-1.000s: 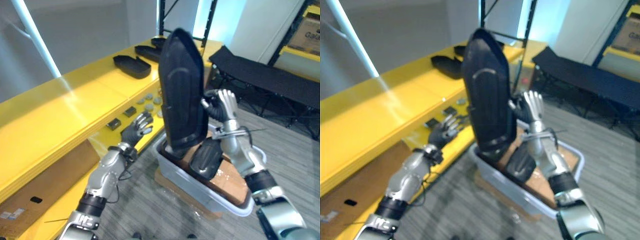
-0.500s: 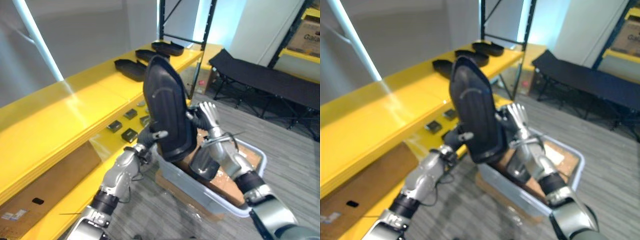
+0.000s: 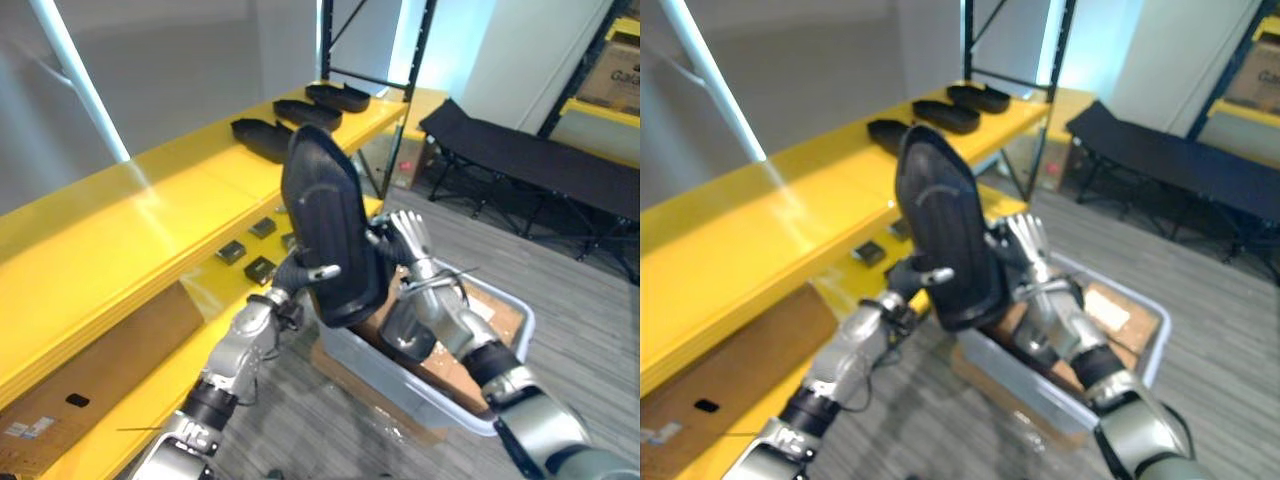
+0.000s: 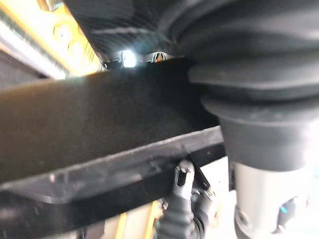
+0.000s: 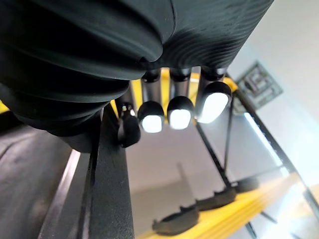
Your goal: Walk over and take plastic housings, then place them on the shelf
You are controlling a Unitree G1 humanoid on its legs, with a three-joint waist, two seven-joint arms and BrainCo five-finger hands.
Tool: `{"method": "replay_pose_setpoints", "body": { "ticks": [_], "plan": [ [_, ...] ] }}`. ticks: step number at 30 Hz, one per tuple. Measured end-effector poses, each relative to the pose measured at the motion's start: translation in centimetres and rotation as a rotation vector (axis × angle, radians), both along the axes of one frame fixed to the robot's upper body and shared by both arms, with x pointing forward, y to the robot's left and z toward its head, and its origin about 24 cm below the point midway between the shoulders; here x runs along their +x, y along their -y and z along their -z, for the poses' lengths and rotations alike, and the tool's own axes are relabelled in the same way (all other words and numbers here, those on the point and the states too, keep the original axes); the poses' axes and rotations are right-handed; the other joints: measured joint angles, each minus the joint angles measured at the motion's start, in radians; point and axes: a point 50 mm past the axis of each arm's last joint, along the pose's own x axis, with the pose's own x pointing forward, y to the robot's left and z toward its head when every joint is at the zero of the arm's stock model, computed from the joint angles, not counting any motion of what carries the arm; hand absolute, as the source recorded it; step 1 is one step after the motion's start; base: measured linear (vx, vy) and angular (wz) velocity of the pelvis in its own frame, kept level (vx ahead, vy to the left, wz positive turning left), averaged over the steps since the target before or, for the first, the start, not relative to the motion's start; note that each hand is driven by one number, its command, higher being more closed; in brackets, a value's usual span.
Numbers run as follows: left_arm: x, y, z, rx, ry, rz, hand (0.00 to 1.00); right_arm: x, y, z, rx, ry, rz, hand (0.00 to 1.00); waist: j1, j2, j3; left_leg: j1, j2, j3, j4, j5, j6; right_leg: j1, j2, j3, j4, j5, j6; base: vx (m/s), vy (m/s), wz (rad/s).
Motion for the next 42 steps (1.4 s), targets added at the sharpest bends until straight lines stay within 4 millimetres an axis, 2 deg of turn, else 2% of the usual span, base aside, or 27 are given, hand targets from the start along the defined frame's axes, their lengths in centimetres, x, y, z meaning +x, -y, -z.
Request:
{"method": "replay_pose_setpoints", "body": {
  "ticks": [13, 21, 26, 27, 34, 40, 42],
  "plan": [
    [0.1, -0.6, -0.4, -0.008, 0.045, -0.089, 1.00, -0.4, -0.9, -0.4, 0.086, 0.088, -0.019, 1.00, -0.001, 0.000, 0.000, 0.000, 0.006, 0.001, 0.001, 0.000, -0.001, -0.001, 0.002, 0.000, 0.000, -0.002, -0.004, 0.00, 0.000, 0.00],
    [-0.1, -1.0, -0.9, -0.174, 0.043, -0.124, 1.00, -1.6, -2.6, -1.7, 0.259, 0.143, -0.111, 1.00, -0.005, 0.004, 0.002, 0.001, 0.009, 0.005, 0.002, -0.002, -0.002, -0.002, 0.004, 0.002, 0.000, -0.005, -0.008, 0.00, 0.000, 0.00],
    [-0.1, -1.2, -0.9, -0.239, 0.021, -0.131, 1.00, -2.2, -3.2, -1.5, 0.325, 0.132, -0.135, 1.00, -0.007, 0.007, 0.005, 0.002, 0.010, 0.008, 0.001, -0.002, -0.002, -0.002, 0.004, 0.003, 0.000, -0.006, -0.009, 0.00, 0.000, 0.00],
    [-0.1, -1.2, -0.8, -0.244, 0.016, -0.135, 1.00, -2.4, -3.3, -1.3, 0.346, 0.122, -0.138, 0.00, -0.007, 0.009, 0.006, 0.002, 0.010, 0.009, 0.001, -0.002, -0.002, -0.002, 0.004, 0.004, 0.000, -0.006, -0.009, 0.00, 0.000, 0.00],
    [-0.4, -0.4, -0.6, -0.254, 0.010, -0.168, 1.00, -3.0, -3.2, -0.5, 0.465, 0.062, -0.163, 0.00, -0.007, 0.015, 0.010, 0.003, 0.011, 0.011, 0.002, -0.003, -0.004, -0.003, 0.004, 0.005, 0.000, -0.006, -0.009, 0.00, 0.000, 0.00],
    [-0.2, -1.1, -0.9, -0.126, 0.076, -0.229, 1.00, -3.2, -2.9, 1.5, 0.573, -0.168, -0.181, 0.00, -0.006, 0.015, 0.010, 0.002, 0.012, 0.011, 0.003, -0.004, -0.005, -0.003, 0.005, 0.005, 0.000, -0.006, -0.009, 0.00, 0.000, 0.00],
    [-0.4, -1.2, -1.8, -0.076, 0.137, -0.255, 1.00, -3.1, -2.8, 1.8, 0.638, -0.248, -0.207, 0.00, -0.004, 0.015, 0.010, 0.001, 0.013, 0.010, 0.005, -0.004, -0.005, -0.002, 0.006, 0.005, 0.000, -0.006, -0.009, 0.00, 0.000, 0.00]
  ]
}}
